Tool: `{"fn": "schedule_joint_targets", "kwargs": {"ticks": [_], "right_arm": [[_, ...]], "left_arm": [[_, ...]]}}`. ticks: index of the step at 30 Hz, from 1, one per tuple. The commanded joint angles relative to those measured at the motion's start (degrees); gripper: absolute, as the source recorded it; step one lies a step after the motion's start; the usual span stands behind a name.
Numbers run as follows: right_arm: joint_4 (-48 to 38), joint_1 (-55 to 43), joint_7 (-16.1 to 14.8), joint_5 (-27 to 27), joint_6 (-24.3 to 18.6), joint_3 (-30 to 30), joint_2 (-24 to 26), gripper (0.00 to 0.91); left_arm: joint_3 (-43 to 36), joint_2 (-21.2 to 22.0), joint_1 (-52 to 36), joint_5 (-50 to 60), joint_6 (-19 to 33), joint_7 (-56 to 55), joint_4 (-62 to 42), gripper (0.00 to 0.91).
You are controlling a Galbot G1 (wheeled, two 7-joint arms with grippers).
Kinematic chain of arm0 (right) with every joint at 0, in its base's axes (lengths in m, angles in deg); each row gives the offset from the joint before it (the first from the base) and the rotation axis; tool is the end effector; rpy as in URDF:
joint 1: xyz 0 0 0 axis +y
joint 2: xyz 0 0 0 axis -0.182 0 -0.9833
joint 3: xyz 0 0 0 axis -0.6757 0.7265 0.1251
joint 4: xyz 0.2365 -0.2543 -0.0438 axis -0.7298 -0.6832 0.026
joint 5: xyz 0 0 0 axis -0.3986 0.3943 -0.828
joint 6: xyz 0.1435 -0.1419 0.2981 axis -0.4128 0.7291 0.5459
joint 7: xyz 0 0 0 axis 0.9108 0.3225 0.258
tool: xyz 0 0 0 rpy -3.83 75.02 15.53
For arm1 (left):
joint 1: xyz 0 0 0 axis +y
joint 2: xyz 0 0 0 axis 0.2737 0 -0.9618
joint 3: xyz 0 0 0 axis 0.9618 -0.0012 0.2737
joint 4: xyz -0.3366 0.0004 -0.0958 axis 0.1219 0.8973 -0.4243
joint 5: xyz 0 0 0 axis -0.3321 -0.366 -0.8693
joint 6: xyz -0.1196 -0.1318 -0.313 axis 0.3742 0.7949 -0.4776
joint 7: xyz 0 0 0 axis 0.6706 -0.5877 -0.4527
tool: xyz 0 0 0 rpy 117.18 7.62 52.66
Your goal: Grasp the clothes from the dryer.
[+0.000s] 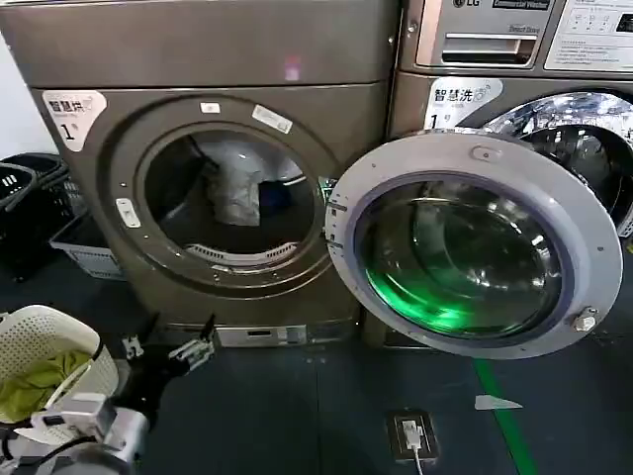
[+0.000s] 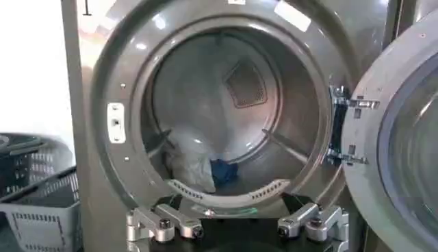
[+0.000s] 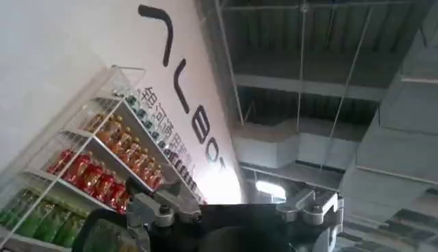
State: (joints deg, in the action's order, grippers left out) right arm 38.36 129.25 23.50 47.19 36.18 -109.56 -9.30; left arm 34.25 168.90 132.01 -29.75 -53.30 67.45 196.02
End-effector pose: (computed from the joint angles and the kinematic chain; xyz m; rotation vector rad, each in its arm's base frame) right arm -0.1210 -0.4216 0.0981 1.4463 2.2054 -0.9921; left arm 0.1768 0.0463 -0.1614 -0.1186 -3.0260 -0.0247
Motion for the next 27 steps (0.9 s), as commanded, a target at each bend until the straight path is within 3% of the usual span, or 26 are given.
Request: {"fn": "schedule_joint_targets", "kwargs": {"ticks": [1,27], "right_arm": [[0.1,0.0,0.1,-0.1,-0.1,0.0,0.0,0.907],[0.6,-0.6,-0.7,0.0,1.0,0.4,-0.1,0.907]], "left_arm": [[-0.1,0.0,-0.1,0.0,0.3,0.1,-0.2,0.907],[-0.2,0.3,-0.2,0.4,0.1,-0.1,-0.2,0.907]]}}
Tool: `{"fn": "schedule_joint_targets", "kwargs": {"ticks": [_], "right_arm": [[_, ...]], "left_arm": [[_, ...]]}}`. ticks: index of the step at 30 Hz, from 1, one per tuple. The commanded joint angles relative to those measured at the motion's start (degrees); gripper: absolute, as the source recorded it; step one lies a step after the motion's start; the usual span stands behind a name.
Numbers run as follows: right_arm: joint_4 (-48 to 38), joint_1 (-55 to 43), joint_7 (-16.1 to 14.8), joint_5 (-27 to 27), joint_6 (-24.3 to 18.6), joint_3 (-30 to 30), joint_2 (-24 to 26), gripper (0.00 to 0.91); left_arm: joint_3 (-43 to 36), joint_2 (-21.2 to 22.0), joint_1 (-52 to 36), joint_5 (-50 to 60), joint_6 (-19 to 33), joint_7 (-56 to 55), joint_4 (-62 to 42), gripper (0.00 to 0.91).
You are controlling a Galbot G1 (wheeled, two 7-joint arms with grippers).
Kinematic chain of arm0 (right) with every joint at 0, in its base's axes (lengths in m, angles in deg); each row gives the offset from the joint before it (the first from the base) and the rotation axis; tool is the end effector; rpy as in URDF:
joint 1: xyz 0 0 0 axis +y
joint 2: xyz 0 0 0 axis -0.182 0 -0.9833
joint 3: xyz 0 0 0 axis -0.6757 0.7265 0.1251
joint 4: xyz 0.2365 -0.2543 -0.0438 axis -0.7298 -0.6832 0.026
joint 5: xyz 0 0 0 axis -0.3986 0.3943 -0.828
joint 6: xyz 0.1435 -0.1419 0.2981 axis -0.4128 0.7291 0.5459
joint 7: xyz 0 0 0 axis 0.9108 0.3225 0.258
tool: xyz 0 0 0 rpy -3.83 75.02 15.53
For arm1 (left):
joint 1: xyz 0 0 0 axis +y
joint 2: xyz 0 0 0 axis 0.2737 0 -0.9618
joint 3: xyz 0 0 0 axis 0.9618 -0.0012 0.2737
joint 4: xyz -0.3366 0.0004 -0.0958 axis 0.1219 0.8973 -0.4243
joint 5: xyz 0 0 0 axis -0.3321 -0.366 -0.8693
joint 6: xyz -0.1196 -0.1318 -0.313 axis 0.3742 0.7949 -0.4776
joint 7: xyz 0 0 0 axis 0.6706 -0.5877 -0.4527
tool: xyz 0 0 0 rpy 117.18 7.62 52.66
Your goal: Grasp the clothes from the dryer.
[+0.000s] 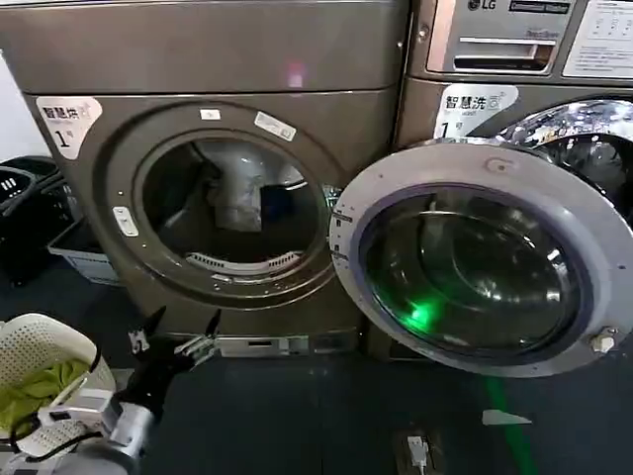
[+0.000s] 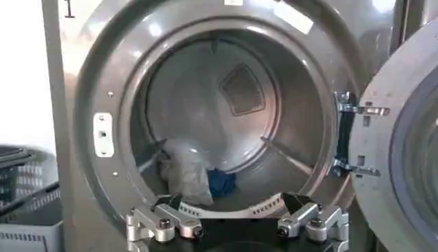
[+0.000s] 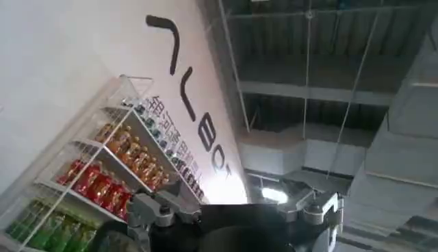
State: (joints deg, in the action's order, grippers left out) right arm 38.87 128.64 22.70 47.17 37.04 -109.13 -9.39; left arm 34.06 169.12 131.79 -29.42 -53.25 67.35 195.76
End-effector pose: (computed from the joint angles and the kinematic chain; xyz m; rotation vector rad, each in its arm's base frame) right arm -0.1186 -0.4201 0.0962 1.4337 2.2298 -0.9810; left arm 0.1780 0.0456 -0.1625 -0.1127 -3.0262 -0.0248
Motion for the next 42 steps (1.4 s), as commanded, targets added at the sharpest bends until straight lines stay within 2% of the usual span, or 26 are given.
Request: {"fn": "schedule_joint_targets", "kwargs": {"ticks": [1,37,42], "right_arm": [[0.0,0.0,0.0,0.0,0.1,0.0,0.0,0.907],[0.4,-0.1,-0.2,0.1,0.0,0.0,-0.3,0.907],[0.1,0.4,0.2,1.3,0.0,-1.2,-0.5,0.907]], "left_arm": [[0.0,0.1,0.1,0.1,0.0,0.0,0.1,0.907],[0.4,-0.3,-1.1,-0.3,-0.1,-0.2,-1.5,0.907],[0.5,-0.6,-1.2,-0.5,-0.1,-0.2,-1.5,0.907]]}}
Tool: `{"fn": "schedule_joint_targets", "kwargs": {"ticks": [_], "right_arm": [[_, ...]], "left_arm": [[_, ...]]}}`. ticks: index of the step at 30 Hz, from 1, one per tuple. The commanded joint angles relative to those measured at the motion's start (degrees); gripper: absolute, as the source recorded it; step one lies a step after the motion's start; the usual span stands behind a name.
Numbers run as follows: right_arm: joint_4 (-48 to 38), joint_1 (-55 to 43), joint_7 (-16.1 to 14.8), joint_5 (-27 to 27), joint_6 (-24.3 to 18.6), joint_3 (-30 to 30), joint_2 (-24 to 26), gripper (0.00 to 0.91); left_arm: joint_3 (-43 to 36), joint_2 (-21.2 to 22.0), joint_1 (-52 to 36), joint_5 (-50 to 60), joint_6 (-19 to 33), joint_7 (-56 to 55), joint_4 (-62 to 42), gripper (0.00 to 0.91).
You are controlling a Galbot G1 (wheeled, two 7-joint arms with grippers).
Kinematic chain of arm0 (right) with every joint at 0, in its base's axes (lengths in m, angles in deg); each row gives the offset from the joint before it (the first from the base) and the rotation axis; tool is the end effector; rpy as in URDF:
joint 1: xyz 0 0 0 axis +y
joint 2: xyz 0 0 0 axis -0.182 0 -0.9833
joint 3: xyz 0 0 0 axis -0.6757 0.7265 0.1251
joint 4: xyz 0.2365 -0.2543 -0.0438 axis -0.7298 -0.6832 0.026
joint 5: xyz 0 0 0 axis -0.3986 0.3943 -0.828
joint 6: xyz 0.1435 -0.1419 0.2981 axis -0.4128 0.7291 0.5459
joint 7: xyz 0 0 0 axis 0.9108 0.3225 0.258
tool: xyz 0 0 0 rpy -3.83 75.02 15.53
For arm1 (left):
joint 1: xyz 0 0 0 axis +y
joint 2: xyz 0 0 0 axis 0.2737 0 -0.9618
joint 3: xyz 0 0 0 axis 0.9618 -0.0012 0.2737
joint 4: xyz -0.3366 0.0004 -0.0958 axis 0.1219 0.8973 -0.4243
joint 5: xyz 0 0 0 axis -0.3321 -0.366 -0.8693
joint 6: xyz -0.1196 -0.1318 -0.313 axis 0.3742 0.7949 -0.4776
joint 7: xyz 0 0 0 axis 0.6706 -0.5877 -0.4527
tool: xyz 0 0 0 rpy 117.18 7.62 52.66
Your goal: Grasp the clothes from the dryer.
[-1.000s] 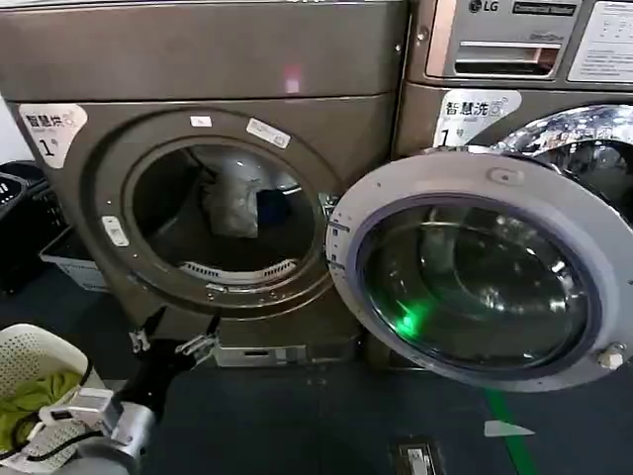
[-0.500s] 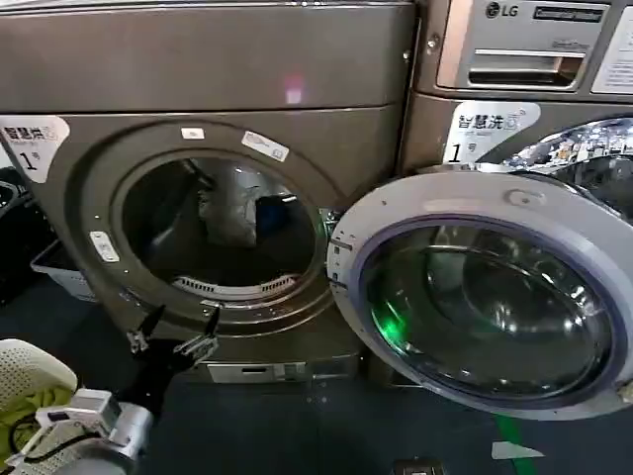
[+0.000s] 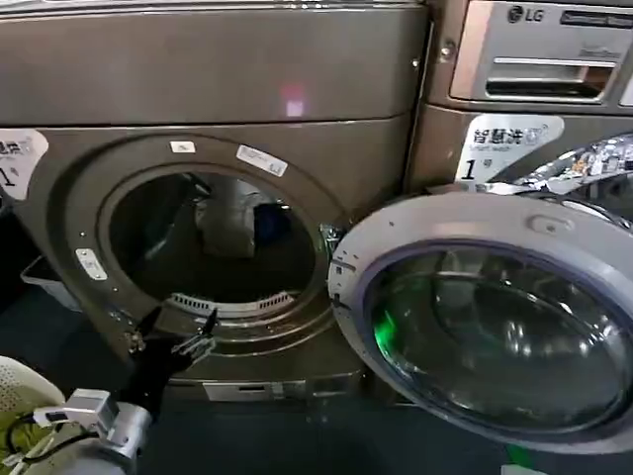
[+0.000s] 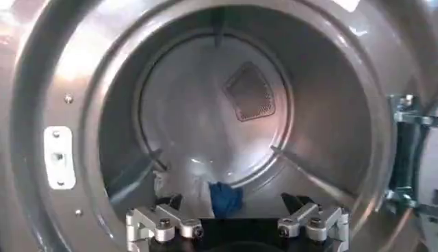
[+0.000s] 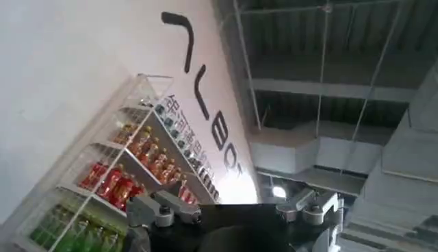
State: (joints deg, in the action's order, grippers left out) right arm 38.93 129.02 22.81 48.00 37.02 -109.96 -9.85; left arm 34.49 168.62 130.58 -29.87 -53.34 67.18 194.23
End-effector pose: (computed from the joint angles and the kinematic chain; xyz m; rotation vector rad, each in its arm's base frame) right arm -0.1243 -0.4178 0.0976 1.4612 2.2135 -1.0024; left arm 0.1855 0.0502 -0.1664 -0.0988 -3.0212 -0.0284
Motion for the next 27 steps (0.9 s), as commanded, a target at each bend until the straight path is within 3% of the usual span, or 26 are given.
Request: {"fn": "schedule_joint_targets", "kwargs": {"ticks": [1,4,27], "right_arm": [[0.0,0.2,0.2,0.6,0.1,-0.6,0.0,0.907],[-0.6,0.6,0.0,2.8,0.0,-0.8,0.0,0.907],[-1.6,2.6,-0.2,2.4,0.2,-3.4,0.4,0.907]], "left_arm": [[0.1,-0.1,0.0,-0.1,0.0,0.0,0.1,0.907],[0.1,0.1,-0.1,-0.1,0.0,0.0,0.0,0.907],[0.2,0.1,-1.0,-0.4,0.1,0.0,-0.7,0.907]]}}
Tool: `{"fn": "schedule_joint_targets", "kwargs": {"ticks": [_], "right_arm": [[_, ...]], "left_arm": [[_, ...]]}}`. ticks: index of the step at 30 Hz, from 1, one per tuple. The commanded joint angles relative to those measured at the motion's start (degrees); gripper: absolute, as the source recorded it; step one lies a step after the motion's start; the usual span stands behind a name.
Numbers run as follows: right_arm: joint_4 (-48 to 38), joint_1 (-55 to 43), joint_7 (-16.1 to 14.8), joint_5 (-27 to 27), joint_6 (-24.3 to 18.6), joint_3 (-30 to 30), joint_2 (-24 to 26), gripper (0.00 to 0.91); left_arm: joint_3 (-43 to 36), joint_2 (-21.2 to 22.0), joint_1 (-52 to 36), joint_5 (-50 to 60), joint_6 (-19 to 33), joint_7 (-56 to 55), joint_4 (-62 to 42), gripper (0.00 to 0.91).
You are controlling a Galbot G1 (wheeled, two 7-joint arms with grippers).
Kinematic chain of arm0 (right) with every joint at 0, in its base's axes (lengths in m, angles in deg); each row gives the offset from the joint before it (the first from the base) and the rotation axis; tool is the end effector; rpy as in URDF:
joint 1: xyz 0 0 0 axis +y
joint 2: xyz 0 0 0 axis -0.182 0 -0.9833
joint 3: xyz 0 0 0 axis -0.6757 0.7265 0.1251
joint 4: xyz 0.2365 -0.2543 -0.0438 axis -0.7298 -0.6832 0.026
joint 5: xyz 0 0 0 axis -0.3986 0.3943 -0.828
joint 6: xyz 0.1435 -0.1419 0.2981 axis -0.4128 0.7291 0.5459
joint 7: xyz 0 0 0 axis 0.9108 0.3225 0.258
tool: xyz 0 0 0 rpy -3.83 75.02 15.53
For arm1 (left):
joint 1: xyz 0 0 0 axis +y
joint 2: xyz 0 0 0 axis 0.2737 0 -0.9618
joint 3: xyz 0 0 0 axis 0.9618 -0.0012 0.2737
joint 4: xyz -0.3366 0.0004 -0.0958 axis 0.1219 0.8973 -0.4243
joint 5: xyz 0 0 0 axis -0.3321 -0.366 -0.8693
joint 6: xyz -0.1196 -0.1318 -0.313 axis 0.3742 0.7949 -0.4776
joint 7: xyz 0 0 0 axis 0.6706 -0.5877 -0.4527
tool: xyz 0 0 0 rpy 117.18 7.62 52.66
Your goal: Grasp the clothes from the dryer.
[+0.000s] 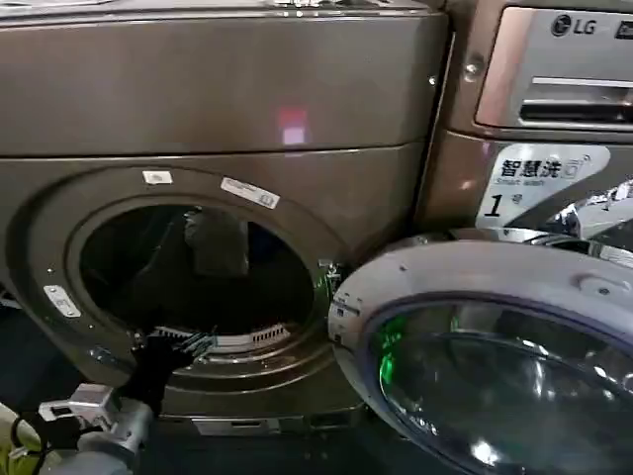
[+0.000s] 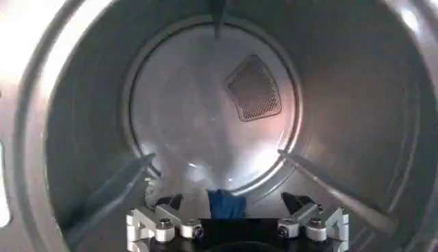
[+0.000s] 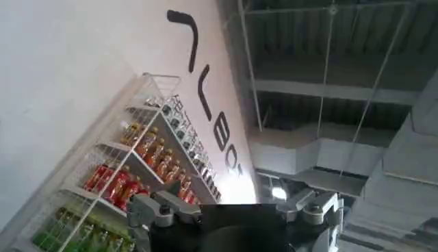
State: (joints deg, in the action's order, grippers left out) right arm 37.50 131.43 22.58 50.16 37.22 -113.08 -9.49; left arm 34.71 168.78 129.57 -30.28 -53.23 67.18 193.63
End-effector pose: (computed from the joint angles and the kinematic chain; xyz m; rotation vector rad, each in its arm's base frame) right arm -0.1381 -0.4174 0.1113 1.5250 2.1778 -1.0682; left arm 0.1898 0.0518 -0.1663 -0.0935 -3.0314 -0.0162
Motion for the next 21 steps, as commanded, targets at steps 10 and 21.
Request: {"fn": "schedule_joint_targets", "kwargs": {"ticks": [10,21], "right_arm": [[-0.2,-0.1,0.0,0.2,0.0,-0.4,-0.1,0.907],[0.1,0.2,0.0,-0.1,0.0,-0.7,-0.4,0.907]], "left_arm": [[-0.1,-0.2,-0.1,0.0,0.0,0.0,-0.2,0.907],[-0.1,-0.3,0.0,0.0,0.1,0.0,-0.1,0.907]]}}
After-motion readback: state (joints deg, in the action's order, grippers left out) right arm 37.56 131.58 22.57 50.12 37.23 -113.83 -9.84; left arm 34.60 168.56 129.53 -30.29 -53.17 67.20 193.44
